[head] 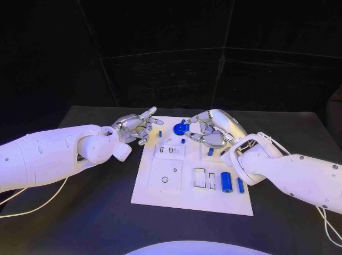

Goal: Assemble the parts on the task board

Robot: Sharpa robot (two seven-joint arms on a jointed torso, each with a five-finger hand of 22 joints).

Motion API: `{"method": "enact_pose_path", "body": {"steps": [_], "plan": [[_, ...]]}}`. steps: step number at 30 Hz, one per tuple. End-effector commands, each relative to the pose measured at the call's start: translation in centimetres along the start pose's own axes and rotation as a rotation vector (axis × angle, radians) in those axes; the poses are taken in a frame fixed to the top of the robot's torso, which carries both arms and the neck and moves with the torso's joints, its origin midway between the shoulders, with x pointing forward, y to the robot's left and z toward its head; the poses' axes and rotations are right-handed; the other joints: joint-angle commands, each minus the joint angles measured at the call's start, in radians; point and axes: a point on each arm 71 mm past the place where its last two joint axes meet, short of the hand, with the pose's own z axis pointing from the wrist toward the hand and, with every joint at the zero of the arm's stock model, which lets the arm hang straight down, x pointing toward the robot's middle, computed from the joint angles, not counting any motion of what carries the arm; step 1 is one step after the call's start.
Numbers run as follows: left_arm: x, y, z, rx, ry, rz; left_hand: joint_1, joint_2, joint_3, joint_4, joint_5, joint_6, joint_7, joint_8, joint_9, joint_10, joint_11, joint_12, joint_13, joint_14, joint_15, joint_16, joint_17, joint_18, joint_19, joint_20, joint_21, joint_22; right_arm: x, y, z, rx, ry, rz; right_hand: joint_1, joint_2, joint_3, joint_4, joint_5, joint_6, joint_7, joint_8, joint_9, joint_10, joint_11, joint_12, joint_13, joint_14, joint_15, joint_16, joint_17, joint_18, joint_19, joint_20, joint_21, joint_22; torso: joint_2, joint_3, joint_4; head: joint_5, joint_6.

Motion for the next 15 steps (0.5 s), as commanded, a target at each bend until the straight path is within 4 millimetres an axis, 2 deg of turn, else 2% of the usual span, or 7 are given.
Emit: {"method": "enact_pose_path", "body": {"steps": [1, 3, 7, 15], "plan": [[-0.5, -1.0, -0.3, 0.055, -0.039, 0.001, 0.006, -0.002, 0.000, -0.005, 0.003, -0.003, 0.002, -0.004, -0.001, -0.002, 0.000, -0.001, 0.000, 0.084, 0.008, -0.004, 0.176, 0.001, -0.006, 0.001, -0.002, -0.002, 0.5, -0.7, 0.4, 0.038, 0.056, -0.028, 0.000, 0.012, -0.004, 0.001, -0.006, 0.006, 0.000, 0.005, 0.001, 0.003, 0.001, 0.002, 0.000, 0.075, -0.006, 0.003, 0.126, -0.011, 0.006, -0.002, 0.004, 0.112, 0.001, -0.0003, 0.0036, -0.001, -0.001], [-0.8, -1.6, -0.6, 0.079, -0.051, 0.002, 0.008, -0.002, 0.000, -0.007, 0.003, -0.002, 0.001, -0.004, -0.001, -0.001, 0.000, -0.001, 0.001, 0.084, 0.008, -0.004, 0.176, 0.001, -0.006, 0.001, -0.003, -0.003, 0.7, -1.3, 0.8, 0.054, 0.068, -0.045, 0.002, 0.014, -0.004, 0.001, -0.007, 0.006, -0.001, 0.005, 0.001, 0.003, 0.000, 0.002, 0.001, 0.075, -0.006, 0.002, 0.126, -0.011, 0.005, -0.002, 0.004, 0.111, 0.001, 0.0003, 0.0033, -0.001, -0.001], [-1.0, -2.4, -1.0, 0.109, -0.061, 0.004, 0.012, -0.001, 0.001, -0.012, 0.002, -0.002, 0.001, -0.004, -0.001, 0.001, -0.001, 0.000, 0.003, 0.084, 0.008, -0.004, 0.176, 0.001, -0.006, 0.001, -0.003, -0.003, 1.1, -2.0, 1.5, 0.074, 0.079, -0.069, 0.004, 0.017, -0.004, 0.001, -0.008, 0.006, -0.001, 0.005, 0.001, 0.003, 0.000, 0.002, 0.001, 0.075, -0.006, 0.002, 0.126, -0.011, 0.005, -0.002, 0.004, 0.111, 0.000, -0.0019, 0.0028, -0.003, -0.002], [-0.3, -3.2, -1.4, 0.143, -0.053, -0.021, 0.013, -0.001, 0.001, -0.013, 0.002, -0.001, 0.001, -0.004, -0.001, 0.002, -0.001, 0.001, 0.004, 0.084, 0.008, -0.004, 0.176, 0.001, -0.006, 0.001, -0.003, -0.003, 2.4, -3.2, 2.5, 0.132, 0.134, -0.129, 0.004, 0.019, -0.006, 0.002, -0.010, 0.007, -0.001, 0.005, 0.001, 0.003, 0.000, 0.002, 0.001, 0.076, -0.006, 0.005, 0.129, -0.011, 0.007, -0.002, 0.005, 0.113, 0.002, 0.0002, 0.0017, -0.001, -0.006]]}}
